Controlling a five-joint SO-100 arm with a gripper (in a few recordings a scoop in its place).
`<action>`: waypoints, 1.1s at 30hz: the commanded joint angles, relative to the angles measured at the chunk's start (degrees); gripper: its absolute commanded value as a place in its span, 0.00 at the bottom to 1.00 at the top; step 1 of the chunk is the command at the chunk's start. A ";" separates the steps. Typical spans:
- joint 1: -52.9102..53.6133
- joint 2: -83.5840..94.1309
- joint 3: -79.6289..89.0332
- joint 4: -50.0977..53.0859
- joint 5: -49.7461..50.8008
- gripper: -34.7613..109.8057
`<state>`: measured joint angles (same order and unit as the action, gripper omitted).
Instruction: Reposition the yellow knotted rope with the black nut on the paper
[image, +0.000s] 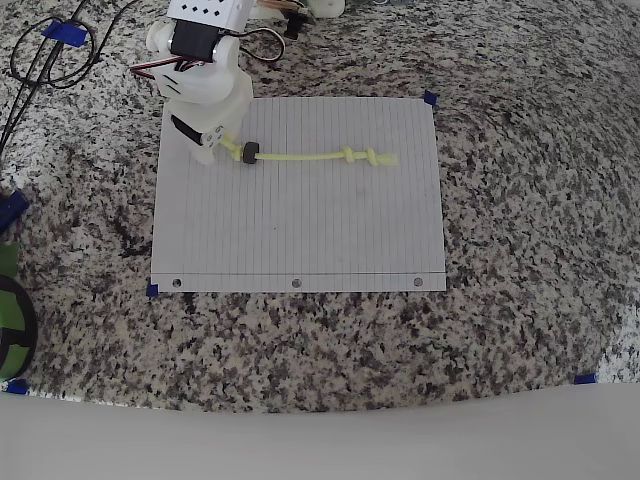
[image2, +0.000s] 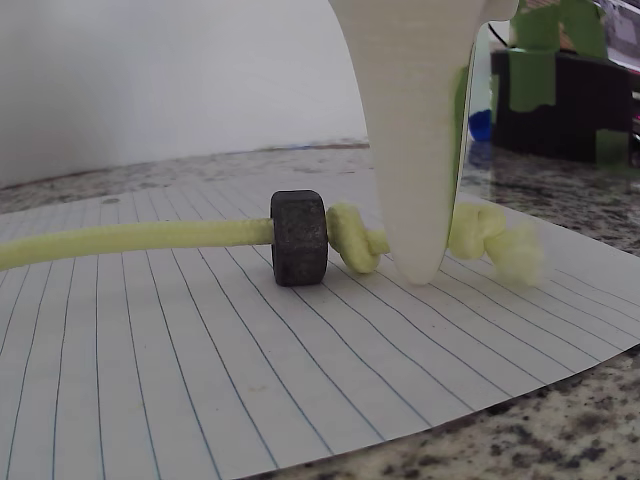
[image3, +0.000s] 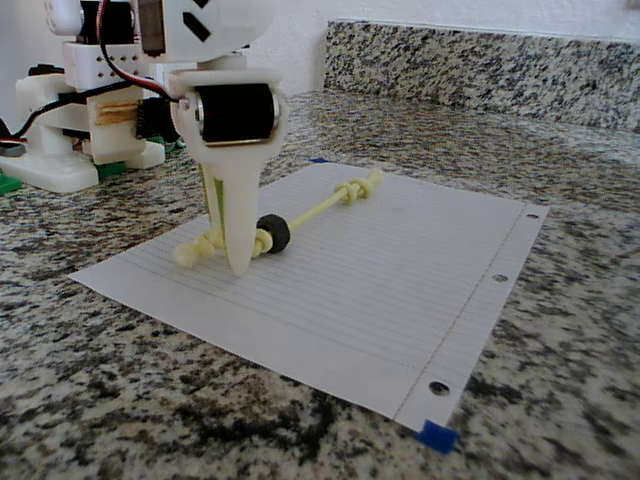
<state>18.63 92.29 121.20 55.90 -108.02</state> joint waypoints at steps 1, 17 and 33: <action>0.18 0.62 -1.23 0.00 0.35 0.51; 3.34 -0.35 -1.05 0.44 -0.35 0.48; 1.32 1.58 2.11 2.72 -0.18 0.55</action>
<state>18.72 92.46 122.34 59.06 -108.46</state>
